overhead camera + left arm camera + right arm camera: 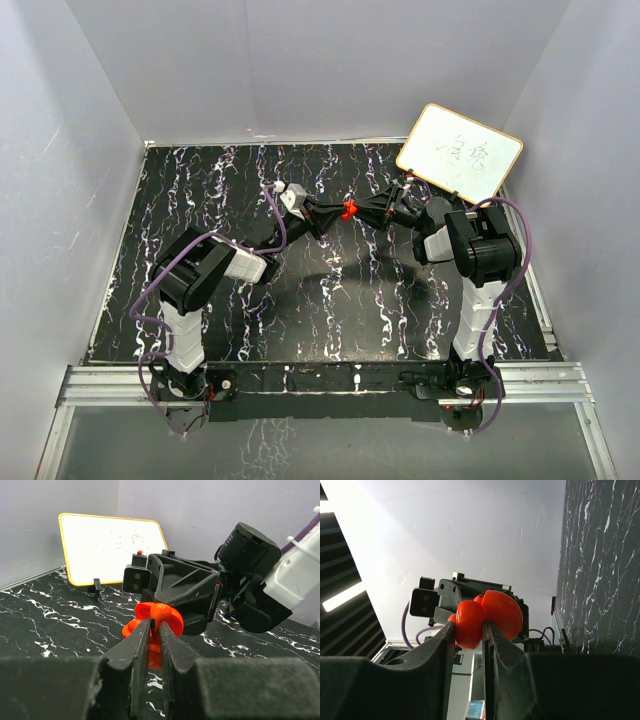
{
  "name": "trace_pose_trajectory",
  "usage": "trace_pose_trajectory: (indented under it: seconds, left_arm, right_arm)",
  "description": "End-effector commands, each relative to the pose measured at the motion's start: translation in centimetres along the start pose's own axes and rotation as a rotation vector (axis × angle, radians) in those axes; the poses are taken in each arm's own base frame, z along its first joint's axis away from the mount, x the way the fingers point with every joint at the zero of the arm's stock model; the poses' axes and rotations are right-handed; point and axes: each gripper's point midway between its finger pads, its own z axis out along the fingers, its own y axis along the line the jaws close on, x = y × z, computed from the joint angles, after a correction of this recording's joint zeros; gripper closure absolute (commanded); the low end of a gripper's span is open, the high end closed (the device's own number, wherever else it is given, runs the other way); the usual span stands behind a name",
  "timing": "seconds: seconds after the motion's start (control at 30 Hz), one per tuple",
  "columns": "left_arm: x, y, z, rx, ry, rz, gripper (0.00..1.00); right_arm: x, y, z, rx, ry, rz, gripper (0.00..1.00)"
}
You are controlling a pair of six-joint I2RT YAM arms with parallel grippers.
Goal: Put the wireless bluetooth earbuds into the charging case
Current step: Place the earbud in the charging case.
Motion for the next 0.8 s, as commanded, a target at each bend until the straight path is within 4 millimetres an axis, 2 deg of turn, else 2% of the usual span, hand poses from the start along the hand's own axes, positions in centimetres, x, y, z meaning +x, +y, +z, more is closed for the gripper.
trace_pose_trajectory:
  seconds: [0.0, 0.77]
  left_arm:
    - [-5.84, -1.64, 0.56, 0.080, -0.194, 0.119, 0.87]
    - [-5.99, -2.03, 0.70, 0.103, -0.194, 0.122, 0.80]
  right_arm:
    - [2.88, 6.23, -0.21, -0.215, 0.068, -0.349, 1.00]
    - [2.86, 6.27, -0.24, -0.215, 0.068, -0.351, 1.00]
